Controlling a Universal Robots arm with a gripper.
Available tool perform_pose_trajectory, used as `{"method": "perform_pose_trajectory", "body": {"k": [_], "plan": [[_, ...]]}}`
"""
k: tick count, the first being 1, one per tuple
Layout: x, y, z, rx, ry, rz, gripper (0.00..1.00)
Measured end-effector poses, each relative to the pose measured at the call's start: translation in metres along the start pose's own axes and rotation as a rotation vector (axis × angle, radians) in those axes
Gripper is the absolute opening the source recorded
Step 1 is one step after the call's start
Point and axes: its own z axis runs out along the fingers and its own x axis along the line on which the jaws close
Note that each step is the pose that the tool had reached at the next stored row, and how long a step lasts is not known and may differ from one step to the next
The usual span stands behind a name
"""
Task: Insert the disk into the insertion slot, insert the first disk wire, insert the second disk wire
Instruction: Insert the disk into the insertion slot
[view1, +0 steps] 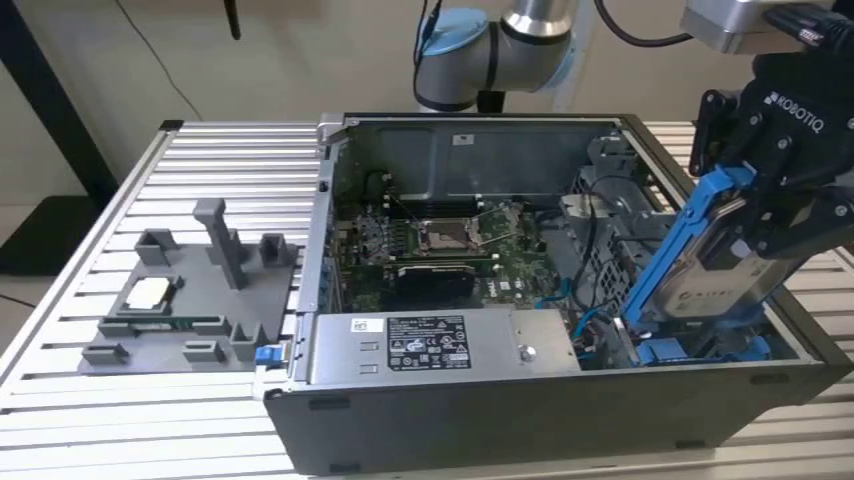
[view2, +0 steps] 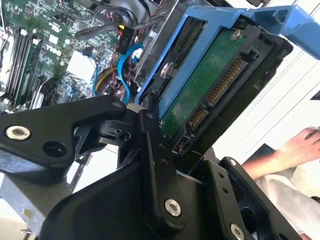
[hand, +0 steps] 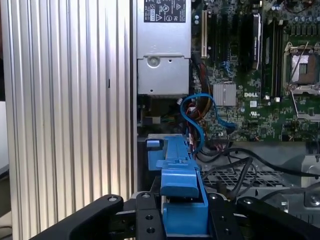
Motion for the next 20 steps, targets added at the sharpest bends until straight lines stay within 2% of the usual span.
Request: {"method": "perform_pose_trajectory", "body": {"k": [8, 20], "plan": [[-0.0024, -0.0056, 0.0082, 0.0, -0.0003, 0.0, 0.33], [-0.0037, -0.0091, 0.0214, -0.0001, -0.0003, 0.0, 0.33]]}}
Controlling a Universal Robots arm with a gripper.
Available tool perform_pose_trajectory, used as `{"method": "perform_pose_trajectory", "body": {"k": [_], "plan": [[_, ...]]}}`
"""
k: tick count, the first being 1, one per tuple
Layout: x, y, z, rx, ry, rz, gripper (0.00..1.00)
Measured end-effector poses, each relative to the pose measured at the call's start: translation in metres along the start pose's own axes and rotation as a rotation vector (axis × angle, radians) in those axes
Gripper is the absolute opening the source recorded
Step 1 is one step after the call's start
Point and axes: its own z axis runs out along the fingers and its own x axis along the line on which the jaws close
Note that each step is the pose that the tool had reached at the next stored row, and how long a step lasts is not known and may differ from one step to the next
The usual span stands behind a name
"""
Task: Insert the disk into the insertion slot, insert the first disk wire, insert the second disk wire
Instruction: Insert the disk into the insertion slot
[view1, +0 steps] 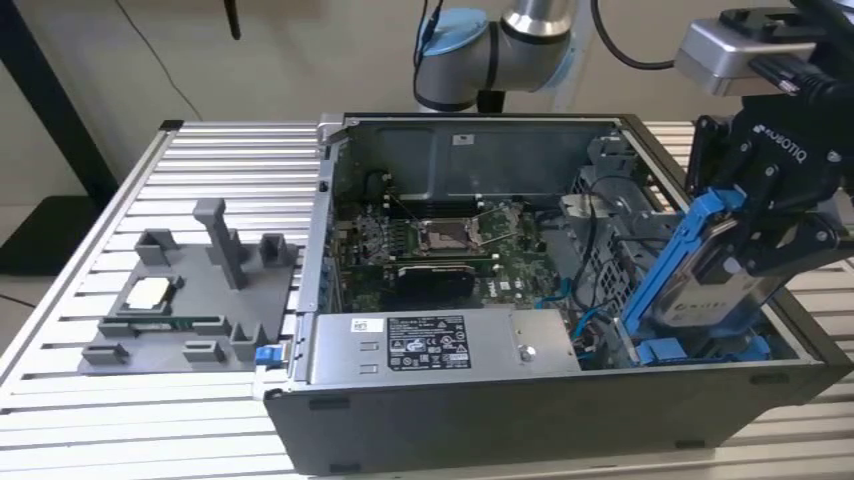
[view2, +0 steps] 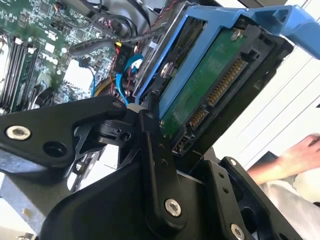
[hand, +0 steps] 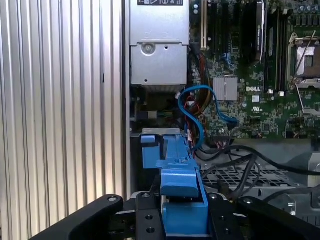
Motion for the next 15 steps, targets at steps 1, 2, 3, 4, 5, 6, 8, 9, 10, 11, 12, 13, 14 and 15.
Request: {"method": "perform_pose_trajectory", "body": {"k": [1, 2, 3, 4, 5, 6, 8, 9, 10, 11, 12, 13, 14, 15], "plan": [[-0.0001, -0.0001, 0.0018, 0.0, 0.0, 0.0, 0.33], [-0.0001, -0.0002, 0.0036, 0.0, 0.0001, 0.0, 0.33], [-0.0002, -0.0003, 0.0055, 0.0, 0.0, 0.0, 0.33], [-0.0002, -0.0003, 0.0073, 0.0, -0.0001, 0.0, 0.33], [-0.0003, -0.0004, 0.009, 0.0, 0.0, 0.0, 0.33], [-0.0004, -0.0004, 0.0108, 0.0, 0.0001, 0.0, 0.33], [-0.0006, -0.0005, 0.0144, 0.0, 0.0001, 0.0, 0.33], [-0.0007, -0.0005, 0.0163, 0.0, 0.0001, 0.0, 0.33], [-0.0007, -0.0006, 0.0181, 0.0, 0.0002, 0.0, 0.33], [-0.0008, -0.0007, 0.0199, 0.0, 0.0001, 0.0, 0.33], [-0.0008, -0.0007, 0.0218, 0.0, 0.0001, 0.0, 0.33], [-0.0008, -0.0007, 0.0235, 0.0, 0.0001, 0.0, 0.33], [-0.0008, -0.0007, 0.0252, 0.0, 0.0001, 0.0, 0.33], [-0.0008, -0.0008, 0.0261, 0.0, 0.0001, 0.0, 0.33]]}}
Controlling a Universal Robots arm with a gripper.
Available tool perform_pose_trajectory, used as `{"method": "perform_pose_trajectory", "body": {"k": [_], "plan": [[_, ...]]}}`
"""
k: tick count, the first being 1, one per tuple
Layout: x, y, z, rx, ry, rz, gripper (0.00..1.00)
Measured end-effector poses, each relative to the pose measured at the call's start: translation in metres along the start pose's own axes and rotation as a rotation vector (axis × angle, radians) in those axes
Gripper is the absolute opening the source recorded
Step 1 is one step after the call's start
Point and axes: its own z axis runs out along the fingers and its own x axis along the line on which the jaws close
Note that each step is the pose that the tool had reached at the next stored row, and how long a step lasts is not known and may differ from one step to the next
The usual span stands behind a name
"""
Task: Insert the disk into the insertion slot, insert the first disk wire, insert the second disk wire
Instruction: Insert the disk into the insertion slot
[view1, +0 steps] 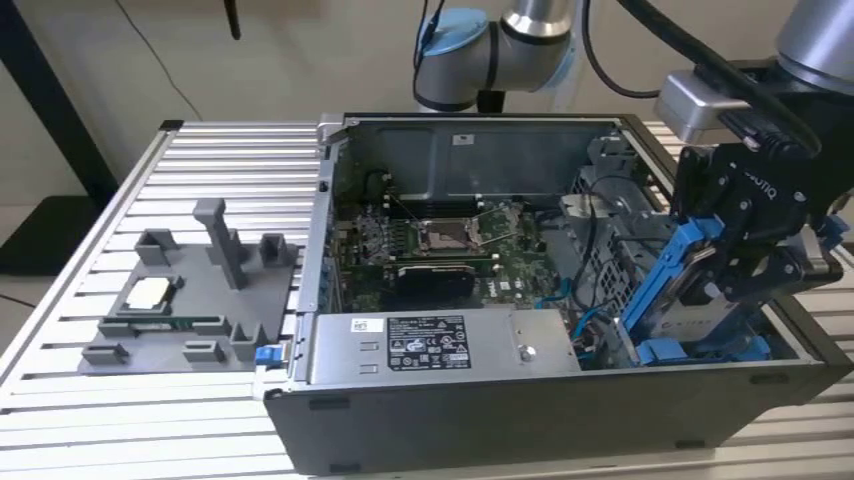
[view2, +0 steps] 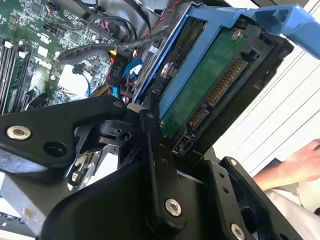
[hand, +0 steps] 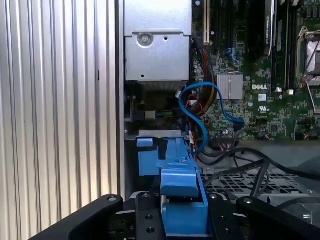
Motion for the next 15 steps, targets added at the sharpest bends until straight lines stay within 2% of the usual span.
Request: {"method": "perform_pose_trajectory", "body": {"k": [10, 11, 15], "plan": [[0.0, 0.0, 0.0014, 0.0, 0.0, 0.0, 0.34], [0.0, 0.0, 0.0013, 0.0, -0.0002, 0.0, 0.41], [0.0, 0.0, -0.0022, -0.001, 0.0004, 0.0, 0.41]]}}
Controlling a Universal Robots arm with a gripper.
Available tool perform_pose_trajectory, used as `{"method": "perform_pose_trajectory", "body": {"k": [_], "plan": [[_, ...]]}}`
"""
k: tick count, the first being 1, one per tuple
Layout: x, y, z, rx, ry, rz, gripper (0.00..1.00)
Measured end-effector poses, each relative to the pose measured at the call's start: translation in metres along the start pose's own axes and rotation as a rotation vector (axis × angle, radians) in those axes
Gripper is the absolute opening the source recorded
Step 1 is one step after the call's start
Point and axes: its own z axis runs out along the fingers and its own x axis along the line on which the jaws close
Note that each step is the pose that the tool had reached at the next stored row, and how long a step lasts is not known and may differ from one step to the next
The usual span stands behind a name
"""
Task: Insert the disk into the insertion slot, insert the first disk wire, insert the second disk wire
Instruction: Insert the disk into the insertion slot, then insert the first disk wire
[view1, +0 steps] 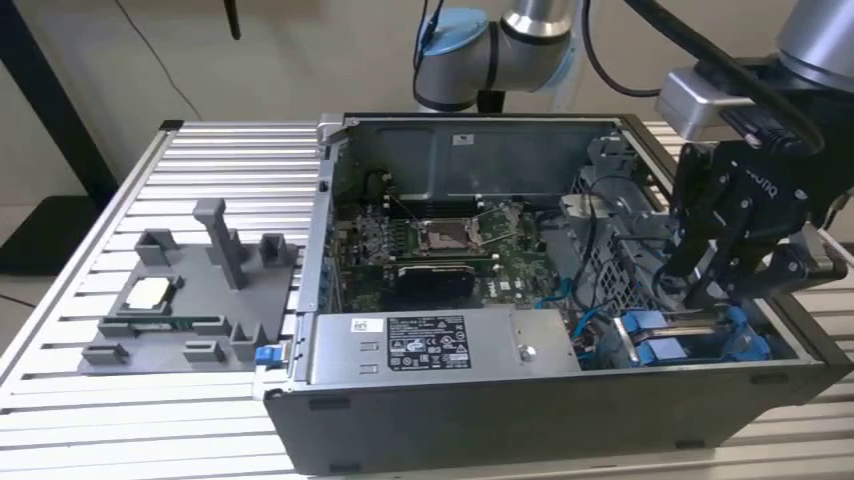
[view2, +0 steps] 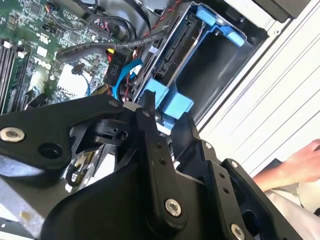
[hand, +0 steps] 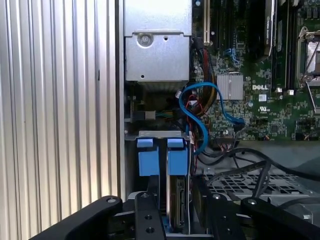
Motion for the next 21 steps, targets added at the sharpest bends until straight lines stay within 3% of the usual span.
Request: {"method": "perform_pose_trajectory", "body": {"k": [8, 13, 21], "plan": [[-0.0003, 0.0001, -0.0134, -0.0027, 0.0007, 0.0, 0.41], [-0.0015, 0.0002, -0.0165, -0.0035, 0.0007, 0.0, 0.41], [-0.016, 0.0004, -0.0166, -0.0036, -0.0056, 0.0, 0.41]]}}
